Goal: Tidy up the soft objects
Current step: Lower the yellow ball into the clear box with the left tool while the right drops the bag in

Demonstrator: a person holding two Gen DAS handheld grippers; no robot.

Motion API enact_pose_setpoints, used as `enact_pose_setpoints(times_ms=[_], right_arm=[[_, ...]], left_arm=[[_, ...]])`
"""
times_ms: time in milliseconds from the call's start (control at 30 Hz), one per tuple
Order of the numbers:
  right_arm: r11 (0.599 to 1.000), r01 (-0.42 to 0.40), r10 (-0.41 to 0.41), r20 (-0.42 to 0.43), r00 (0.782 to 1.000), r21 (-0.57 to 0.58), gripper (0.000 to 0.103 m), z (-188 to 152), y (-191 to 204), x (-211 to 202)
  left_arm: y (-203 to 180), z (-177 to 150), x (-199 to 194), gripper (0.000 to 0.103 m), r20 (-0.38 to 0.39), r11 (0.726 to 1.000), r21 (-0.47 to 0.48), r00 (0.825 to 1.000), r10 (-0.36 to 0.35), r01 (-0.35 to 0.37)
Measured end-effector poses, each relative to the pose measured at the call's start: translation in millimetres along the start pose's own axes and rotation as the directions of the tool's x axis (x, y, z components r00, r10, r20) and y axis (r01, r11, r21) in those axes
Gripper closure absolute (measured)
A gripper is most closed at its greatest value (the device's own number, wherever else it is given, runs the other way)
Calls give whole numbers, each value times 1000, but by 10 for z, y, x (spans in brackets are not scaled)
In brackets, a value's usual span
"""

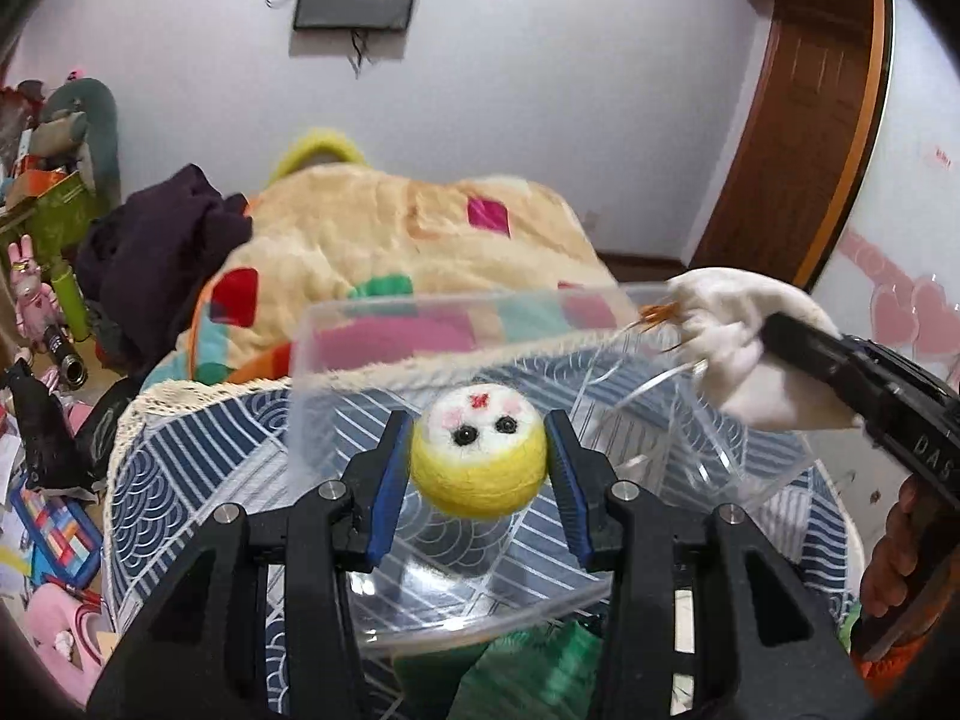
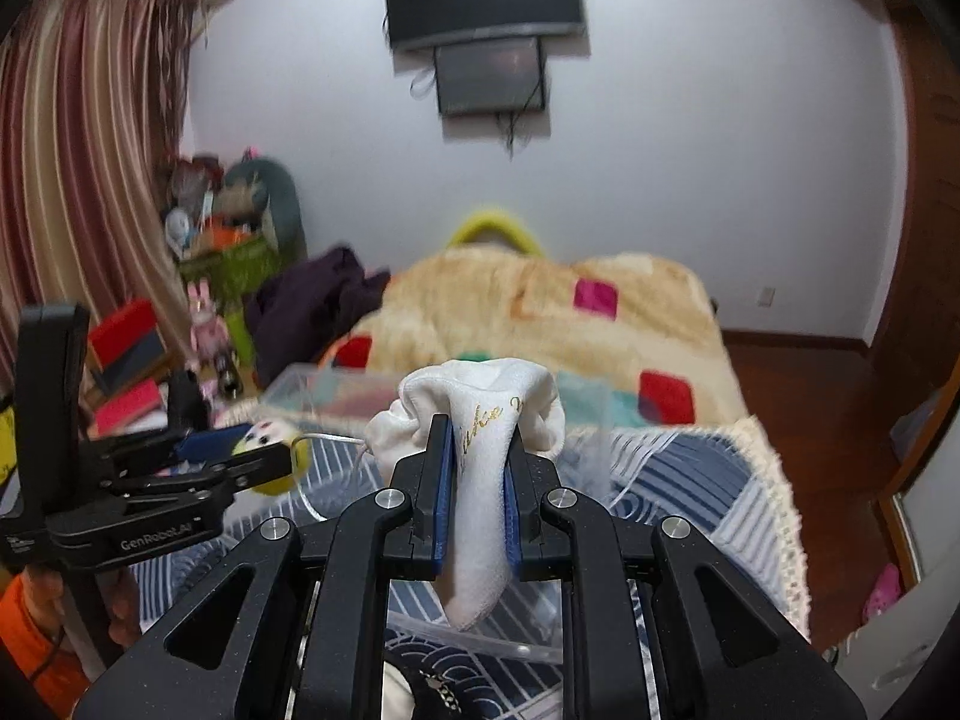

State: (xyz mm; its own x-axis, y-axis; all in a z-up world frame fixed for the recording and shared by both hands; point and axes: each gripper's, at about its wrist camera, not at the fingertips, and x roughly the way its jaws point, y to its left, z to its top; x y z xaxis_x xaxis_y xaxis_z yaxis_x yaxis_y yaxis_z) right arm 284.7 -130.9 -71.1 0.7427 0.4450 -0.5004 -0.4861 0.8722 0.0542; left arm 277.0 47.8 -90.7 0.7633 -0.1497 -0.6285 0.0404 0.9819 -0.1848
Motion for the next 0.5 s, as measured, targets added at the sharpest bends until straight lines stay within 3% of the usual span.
enact_pose_setpoints(times_ms=[133, 333, 400, 500], right_arm=[[999, 0, -3, -89, 996, -40, 90, -87, 52, 237], [996, -8, -7, -162, 987, -94, 90, -169, 119, 357], [994, -7, -11, -170, 985, -106, 87, -156, 121, 356], [994, -3, -15, -158, 987, -114, 70, -136, 122, 296]], left_arm=[[-56, -25, 190, 59, -60, 999, 29, 998, 15, -13], [-132, -66, 272, 56, -90, 997, 62, 995, 49, -43], [-155, -79, 248, 53, -80, 997, 68, 996, 50, -45], [-185, -85, 132, 41, -40, 994, 81, 997, 70, -67]])
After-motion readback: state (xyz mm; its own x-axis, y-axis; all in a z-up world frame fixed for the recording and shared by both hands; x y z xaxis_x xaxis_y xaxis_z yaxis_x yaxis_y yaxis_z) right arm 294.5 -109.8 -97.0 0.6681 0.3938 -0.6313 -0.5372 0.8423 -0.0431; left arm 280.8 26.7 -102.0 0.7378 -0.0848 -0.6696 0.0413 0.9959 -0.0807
